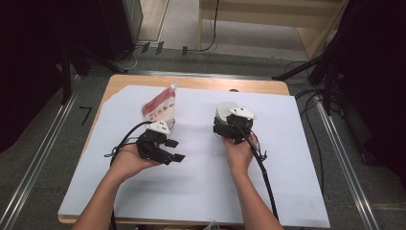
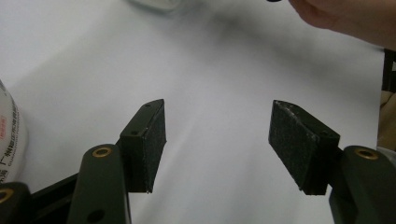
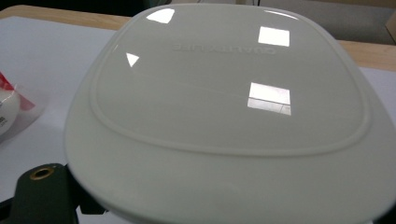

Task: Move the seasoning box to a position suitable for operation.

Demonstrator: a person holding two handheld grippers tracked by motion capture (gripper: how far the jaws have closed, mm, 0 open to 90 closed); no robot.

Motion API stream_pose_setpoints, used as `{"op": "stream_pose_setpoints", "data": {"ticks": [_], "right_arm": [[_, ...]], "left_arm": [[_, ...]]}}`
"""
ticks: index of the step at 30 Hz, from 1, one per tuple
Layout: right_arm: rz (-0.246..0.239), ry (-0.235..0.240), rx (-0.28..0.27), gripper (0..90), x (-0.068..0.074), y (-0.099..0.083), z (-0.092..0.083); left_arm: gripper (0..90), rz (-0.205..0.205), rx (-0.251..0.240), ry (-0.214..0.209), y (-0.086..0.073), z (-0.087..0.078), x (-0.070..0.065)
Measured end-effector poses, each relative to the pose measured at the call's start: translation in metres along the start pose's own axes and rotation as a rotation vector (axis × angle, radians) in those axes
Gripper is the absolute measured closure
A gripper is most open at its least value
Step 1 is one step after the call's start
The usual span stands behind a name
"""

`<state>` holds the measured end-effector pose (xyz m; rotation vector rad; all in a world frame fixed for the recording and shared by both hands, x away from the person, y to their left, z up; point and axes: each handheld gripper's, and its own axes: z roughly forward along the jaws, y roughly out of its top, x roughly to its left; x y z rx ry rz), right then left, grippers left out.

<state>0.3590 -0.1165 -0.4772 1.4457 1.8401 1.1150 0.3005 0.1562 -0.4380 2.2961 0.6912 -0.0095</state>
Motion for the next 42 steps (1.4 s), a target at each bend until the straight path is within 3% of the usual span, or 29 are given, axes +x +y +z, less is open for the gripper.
{"op": "stream_pose_setpoints", "data": {"ticks": [6, 7, 8, 9, 12, 14, 16, 18, 19, 21, 22, 25, 26, 27, 29, 32, 36, 42], "right_arm": [[-0.062, 0.064, -0.033, 15.0, -0.008, 0.009, -0.019], [-0.08, 0.106, -0.04, 15.0, -0.012, 0.012, -0.027], [-0.08, 0.106, -0.04, 15.0, -0.012, 0.012, -0.027], [-0.101, 0.161, -0.04, 15.0, -0.015, 0.012, -0.035], [-0.124, 0.2, -0.037, 15.0, -0.013, 0.011, -0.043], [-0.188, 0.258, -0.051, 15.0, -0.009, 0.007, -0.054], [-0.196, 0.275, -0.053, 15.0, -0.008, 0.006, -0.057], [-0.233, 0.356, -0.052, 15.0, -0.008, 0.002, -0.064], [-0.233, 0.356, -0.052, 15.0, -0.008, 0.002, -0.064], [-0.246, 0.483, -0.029, 15.0, -0.011, -0.004, -0.067], [-0.246, 0.483, -0.029, 15.0, -0.011, -0.004, -0.067], [-0.302, 0.552, -0.013, 15.0, -0.013, -0.01, -0.066], [-0.302, 0.552, -0.013, 15.0, -0.013, -0.01, -0.066], [-0.355, 0.567, -0.003, 15.0, -0.013, -0.014, -0.066], [-0.379, 0.58, 0.01, 15.0, -0.014, -0.018, -0.064], [-0.357, 0.599, 0.024, 15.0, -0.02, -0.024, -0.061], [-0.36, 0.587, 0.035, 15.0, -0.023, -0.031, -0.055], [-0.354, 0.581, 0.015, 15.2, -0.026, -0.036, -0.05]], "left_arm": [[37.4, 0.006, -0.012, 0.001, -0.001, -0.001, 0.001], [37.4, 0.005, -0.004, 0.004, 0.0, -0.001, 0.001], [37.4, 0.005, -0.004, 0.004, 0.0, -0.001, 0.001], [37.5, -0.002, -0.009, -0.003, 0.0, 0.001, 0.0], [37.9, 0.001, -0.002, -0.004, 0.0, 0.002, 0.0], [37.9, 0.006, -0.002, -0.005, 0.0, 0.002, -0.001], [37.9, 0.003, -0.004, -0.005, 0.0, 0.002, -0.001], [38.0, -0.002, -0.012, -0.009, 0.0, 0.002, 0.0], [38.0, -0.002, -0.012, -0.009, 0.0, 0.002, 0.0], [38.0, -0.003, -0.016, -0.008, 0.0, 0.002, 0.0], [38.1, -0.003, -0.016, -0.008, 0.0, 0.002, 0.0], [38.0, 0.003, -0.01, -0.006, 0.0, 0.003, -0.001], [38.0, 0.003, -0.01, -0.006, 0.0, 0.003, -0.001], [38.0, 0.004, -0.009, -0.003, 0.0, 0.004, -0.001], [38.0, 0.002, -0.009, -0.002, -0.001, 0.005, -0.001], [37.7, 0.002, -0.015, -0.015, -0.002, 0.005, 0.0], [37.6, 0.007, -0.006, -0.005, -0.001, 0.005, 0.0], [37.6, 0.008, -0.008, -0.004, -0.002, 0.006, 0.0]]}}
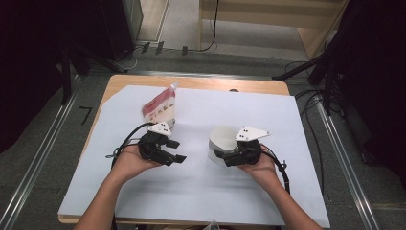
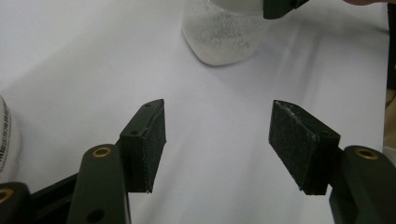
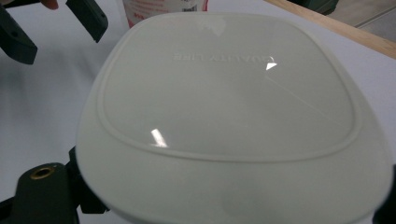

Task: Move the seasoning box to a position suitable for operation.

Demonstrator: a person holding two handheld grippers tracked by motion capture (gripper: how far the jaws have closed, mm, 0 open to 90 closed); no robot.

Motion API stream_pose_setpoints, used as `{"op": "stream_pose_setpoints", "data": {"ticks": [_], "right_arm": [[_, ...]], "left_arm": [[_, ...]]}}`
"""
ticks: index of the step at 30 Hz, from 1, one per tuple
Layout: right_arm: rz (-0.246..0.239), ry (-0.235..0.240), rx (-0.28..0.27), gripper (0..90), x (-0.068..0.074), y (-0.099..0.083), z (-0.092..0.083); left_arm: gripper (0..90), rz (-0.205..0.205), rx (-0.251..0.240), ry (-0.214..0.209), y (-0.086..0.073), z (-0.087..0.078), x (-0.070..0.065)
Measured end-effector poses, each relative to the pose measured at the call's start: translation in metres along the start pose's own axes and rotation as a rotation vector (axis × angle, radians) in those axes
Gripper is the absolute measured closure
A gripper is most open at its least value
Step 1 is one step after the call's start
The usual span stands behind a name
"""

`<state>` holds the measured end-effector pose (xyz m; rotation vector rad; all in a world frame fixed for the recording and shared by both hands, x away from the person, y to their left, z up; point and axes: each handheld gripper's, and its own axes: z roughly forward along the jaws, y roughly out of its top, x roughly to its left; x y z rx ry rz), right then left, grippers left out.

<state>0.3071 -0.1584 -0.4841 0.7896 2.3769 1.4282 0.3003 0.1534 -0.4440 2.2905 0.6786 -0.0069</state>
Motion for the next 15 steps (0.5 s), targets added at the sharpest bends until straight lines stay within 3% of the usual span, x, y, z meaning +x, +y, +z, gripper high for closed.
{"op": "stream_pose_setpoints", "data": {"ticks": [4, 10, 13, 14, 15], "right_arm": [[-0.016, -0.004, -0.005, 15.1, 0.0007, -0.0028, -0.0005], [-0.004, -0.018, 0.006, 14.8, 0.0021, -0.0021, -0.0018], [0.026, 0.003, 0.0, 11.5, 0.001, -0.0012, -0.0031], [0.058, 0.043, 0.003, 2.1, -0.0011, 0.0006, -0.0048], [0.075, 0.052, 0.005, 2.2, -0.0009, 0.0015, -0.0054]], "left_arm": [[37.6, 0.0, 0.0, 0.0, 0.0, 0.0, 0.0001], [37.5, 0.005, 0.004, 0.007, 0.0008, -0.0001, -0.0011], [37.5, 0.007, 0.002, -0.001, 0.0009, 0.0009, -0.0011], [37.9, 0.015, 0.004, -0.003, 0.0012, 0.002, -0.001], [37.9, 0.02, 0.016, -0.003, 0.0019, 0.0038, -0.002]]}}
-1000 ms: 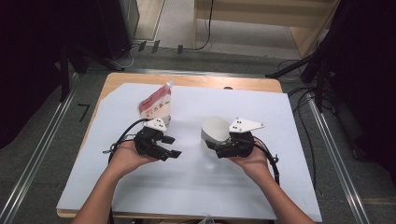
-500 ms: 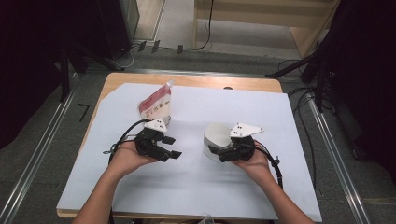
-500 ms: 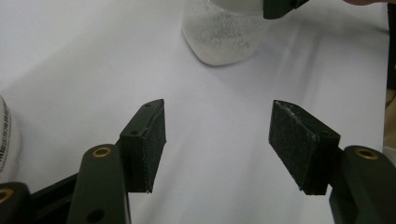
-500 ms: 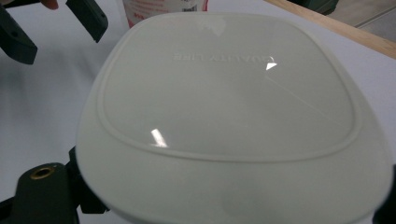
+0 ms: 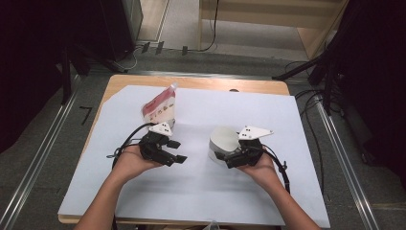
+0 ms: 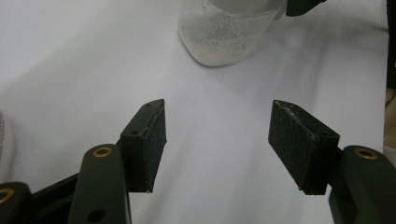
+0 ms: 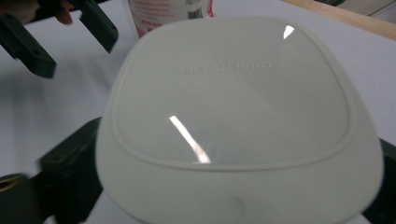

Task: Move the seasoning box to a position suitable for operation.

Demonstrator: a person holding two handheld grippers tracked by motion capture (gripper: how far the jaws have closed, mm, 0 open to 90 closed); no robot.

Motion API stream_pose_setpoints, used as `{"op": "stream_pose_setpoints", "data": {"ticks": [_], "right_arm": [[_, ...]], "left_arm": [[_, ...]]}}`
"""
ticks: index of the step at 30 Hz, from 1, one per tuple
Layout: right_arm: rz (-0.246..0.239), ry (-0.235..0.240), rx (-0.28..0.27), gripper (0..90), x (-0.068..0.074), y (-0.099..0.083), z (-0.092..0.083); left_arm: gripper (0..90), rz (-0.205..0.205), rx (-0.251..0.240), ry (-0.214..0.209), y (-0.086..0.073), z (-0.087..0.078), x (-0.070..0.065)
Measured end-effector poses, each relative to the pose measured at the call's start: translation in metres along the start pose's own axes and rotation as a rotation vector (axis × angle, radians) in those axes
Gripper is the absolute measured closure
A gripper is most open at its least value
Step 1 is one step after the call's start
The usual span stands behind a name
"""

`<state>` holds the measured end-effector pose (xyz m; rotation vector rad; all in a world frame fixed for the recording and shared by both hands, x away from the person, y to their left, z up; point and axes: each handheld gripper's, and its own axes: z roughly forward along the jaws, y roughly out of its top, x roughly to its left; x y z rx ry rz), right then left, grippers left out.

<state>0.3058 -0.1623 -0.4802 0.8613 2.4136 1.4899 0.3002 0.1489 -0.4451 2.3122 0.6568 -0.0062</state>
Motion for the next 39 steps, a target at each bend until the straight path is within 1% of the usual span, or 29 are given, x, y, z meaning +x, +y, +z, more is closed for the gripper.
{"op": "stream_pose_setpoints", "data": {"ticks": [1, 4, 5, 6, 9, 11, 12, 13, 16, 17, 18, 19, 20, 21, 22, 23, 24, 25, 26, 28, 29, 30, 33, 34, 35, 36, 37, 38, 39], "right_arm": [[0.011, 0.003, 0.006, 2.1, 0.0, 0.001, -0.001], [0.023, -0.032, 0.052, 1.6, 0.001, 0.004, -0.003], [0.023, -0.032, 0.052, 1.6, 0.001, 0.004, -0.003], [0.047, -0.034, 0.063, 1.6, 0.0, 0.006, -0.007], [0.047, -0.034, 0.054, 2.0, 0.0, 0.009, -0.014], [0.052, -0.026, 0.043, 3.9, 0.0, 0.014, -0.025], [0.05, -0.023, 0.045, 4.8, 0.001, 0.016, -0.029], [0.046, -0.027, 0.05, 6.3, 0.001, 0.017, -0.032], [0.024, -0.015, 0.059, 15.1, 0.003, 0.019, -0.046], [0.004, -0.03, 0.05, 17.5, 0.004, 0.02, -0.051], [0.004, -0.03, 0.05, 17.5, 0.004, 0.02, -0.051], [-0.01, -0.05, 0.042, 20.9, 0.005, 0.02, -0.056], [0.0, -0.057, 0.026, 24.3, 0.004, 0.02, -0.065], [0.0, -0.057, 0.026, 24.3, 0.004, 0.02, -0.065], [0.024, -0.044, 0.019, 29.6, 0.003, 0.02, -0.071], [0.03, -0.044, 0.022, 32.0, 0.004, 0.019, -0.073], [0.032, -0.037, 0.022, 36.1, 0.005, 0.019, -0.074], [0.032, -0.037, 0.022, 36.1, 0.005, 0.019, -0.074], [0.026, -0.029, 0.034, 42.0, 0.008, 0.017, -0.076], [0.021, -0.033, 0.043, 46.5, 0.011, 0.015, -0.076], [0.021, -0.033, 0.043, 46.5, 0.011, 0.015, -0.076], [0.022, -0.035, 0.049, 53.1, 0.014, 0.014, -0.076], [0.033, -0.036, 0.049, 57.3, 0.015, 0.012, -0.076], [0.053, -0.014, 0.038, 61.4, 0.015, 0.008, -0.076], [0.057, -0.013, 0.033, 63.6, 0.016, 0.007, -0.076], [0.057, -0.013, 0.033, 63.6, 0.016, 0.007, -0.076], [0.076, -0.015, 0.01, 70.0, 0.017, 0.002, -0.077], [0.076, -0.015, 0.01, 70.0, 0.017, 0.002, -0.077], [0.086, -0.023, 0.011, 74.0, 0.019, 0.0, -0.076]], "left_arm": [[37.9, 0.007, 0.005, 0.0, 0.0, 0.001, 0.0], [37.9, 0.002, 0.001, -0.005, 0.001, 0.003, -0.002], [37.9, 0.004, -0.007, -0.006, 0.002, 0.003, -0.002], [37.9, 0.007, -0.01, -0.009, 0.002, 0.003, -0.002], [38.0, 0.013, -0.015, -0.007, 0.004, 0.003, -0.002], [38.0, 0.017, -0.019, -0.017, 0.006, 0.005, -0.001], [37.9, 0.019, -0.004, -0.017, 0.009, 0.007, 0.001], [38.1, 0.019, -0.006, -0.018, 0.011, 0.008, 0.002], [39.2, 0.018, -0.01, -0.036, 0.016, 0.007, 0.003], [39.1, 0.015, -0.018, -0.039, 0.018, 0.007, 0.002], [39.1, 0.019, -0.016, -0.038, 0.021, 0.006, 0.002], [38.9, 0.024, -0.028, -0.031, 0.024, 0.005, 0.002], [37.9, 0.036, -0.051, -0.034, 0.028, 0.003, 0.001], [37.6, 0.036, -0.051, -0.034, 0.028, 0.003, 0.001], [37.4, 0.044, -0.045, -0.042, 0.033, 0.003, 0.001], [37.2, 0.044, -0.045, -0.042, 0.033, 0.003, 0.001], [37.0, 0.053, -0.039, -0.047, 0.039, 0.003, 0.001], [37.0, 0.053, -0.039, -0.047, 0.039, 0.003, 0.001], [37.0, 0.05, -0.039, -0.054, 0.044, 0.003, 0.002], [37.1, 0.053, -0.046, -0.047, 0.047, 0.004, 0.002], [37.2, 0.053, -0.046, -0.047, 0.047, 0.004, 0.002], [37.3, 0.053, -0.072, -0.061, 0.049, 0.006, 0.002], [37.3, 0.048, -0.085, -0.058, 0.05, 0.008, 0.002], [36.6, 0.043, -0.067, -0.045, 0.05, 0.012, 0.001], [36.0, 0.06, -0.051, -0.023, 0.05, 0.012, 0.002], [36.0, 0.06, -0.051, -0.023, 0.05, 0.012, 0.002], [36.0, 0.059, -0.039, -0.016, 0.049, 0.015, 0.002], [36.0, 0.059, -0.039, -0.016, 0.049, 0.015, 0.002], [36.0, 0.065, -0.04, -0.029, 0.048, 0.016, 0.003]]}}
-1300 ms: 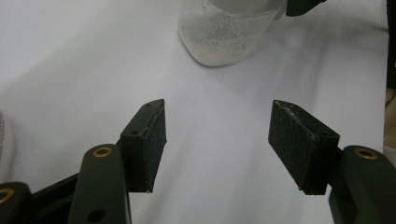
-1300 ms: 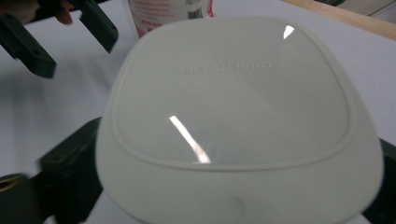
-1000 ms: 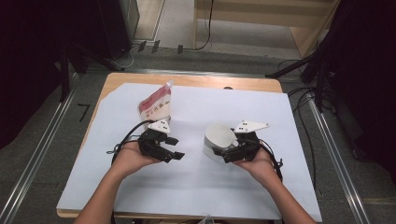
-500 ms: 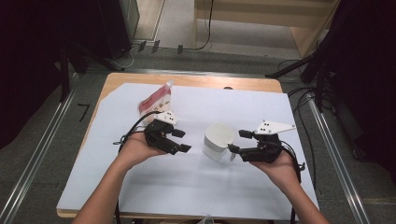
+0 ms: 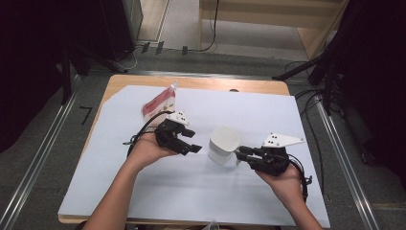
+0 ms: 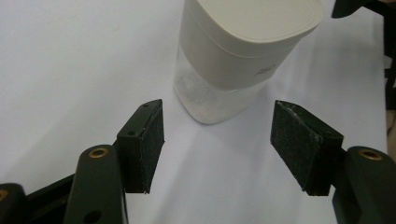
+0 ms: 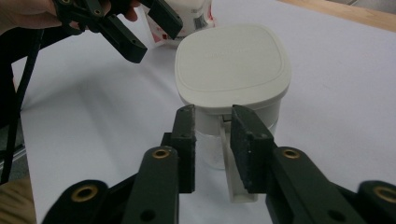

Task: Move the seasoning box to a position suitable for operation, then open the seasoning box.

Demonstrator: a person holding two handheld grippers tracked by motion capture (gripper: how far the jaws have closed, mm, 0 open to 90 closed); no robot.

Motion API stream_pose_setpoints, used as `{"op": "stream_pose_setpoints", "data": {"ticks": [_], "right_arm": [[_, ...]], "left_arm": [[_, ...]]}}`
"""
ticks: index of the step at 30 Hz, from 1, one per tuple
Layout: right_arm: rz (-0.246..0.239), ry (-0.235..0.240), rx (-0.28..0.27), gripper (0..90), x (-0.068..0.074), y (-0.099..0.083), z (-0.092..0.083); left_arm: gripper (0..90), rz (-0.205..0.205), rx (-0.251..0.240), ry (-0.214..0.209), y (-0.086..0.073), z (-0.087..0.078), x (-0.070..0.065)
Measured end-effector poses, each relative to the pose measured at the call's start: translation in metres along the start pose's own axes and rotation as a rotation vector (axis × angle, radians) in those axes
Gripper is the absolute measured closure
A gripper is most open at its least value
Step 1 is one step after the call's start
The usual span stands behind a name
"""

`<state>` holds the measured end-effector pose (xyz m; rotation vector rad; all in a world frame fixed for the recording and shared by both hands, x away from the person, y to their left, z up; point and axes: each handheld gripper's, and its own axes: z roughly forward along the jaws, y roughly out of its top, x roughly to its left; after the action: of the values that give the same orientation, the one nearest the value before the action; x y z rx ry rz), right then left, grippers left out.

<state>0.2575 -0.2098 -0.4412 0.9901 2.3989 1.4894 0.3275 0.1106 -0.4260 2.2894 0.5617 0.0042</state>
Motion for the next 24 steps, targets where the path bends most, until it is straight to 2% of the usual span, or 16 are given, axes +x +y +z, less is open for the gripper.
{"op": "stream_pose_setpoints", "data": {"ticks": [3, 6, 10, 15, 17, 21, 24], "right_arm": [[-0.014, -0.016, 0.029, 77.9, 0.002, -0.003, 0.002], [-0.014, -0.012, 0.04, 80.1, 0.003, -0.004, 0.002], [-0.022, -0.004, 0.052, 89.8, 0.004, -0.008, 0.005], [-0.028, 0.002, 0.071, 90.0, 0.004, -0.011, 0.01], [-0.044, -0.006, 0.089, 90.0, 0.004, -0.012, 0.013], [-0.042, -0.007, 0.121, 90.0, 0.002, -0.015, 0.019], [-0.046, 0.001, 0.125, 90.0, -0.001, -0.016, 0.021]], "left_arm": [[36.0, -0.005, -0.009, -0.011, -0.001, 0.0, 0.001], [36.0, -0.012, -0.016, -0.017, -0.002, 0.0, 0.002], [36.0, -0.003, -0.008, -0.013, -0.003, 0.001, 0.001], [36.0, 0.002, -0.016, -0.014, -0.002, 0.001, 0.0], [36.0, 0.004, -0.018, -0.011, -0.002, 0.0, -0.001], [36.0, 0.008, -0.03, -0.002, -0.002, -0.003, 0.0], [36.0, 0.012, -0.043, -0.003, -0.002, -0.003, -0.001]]}}
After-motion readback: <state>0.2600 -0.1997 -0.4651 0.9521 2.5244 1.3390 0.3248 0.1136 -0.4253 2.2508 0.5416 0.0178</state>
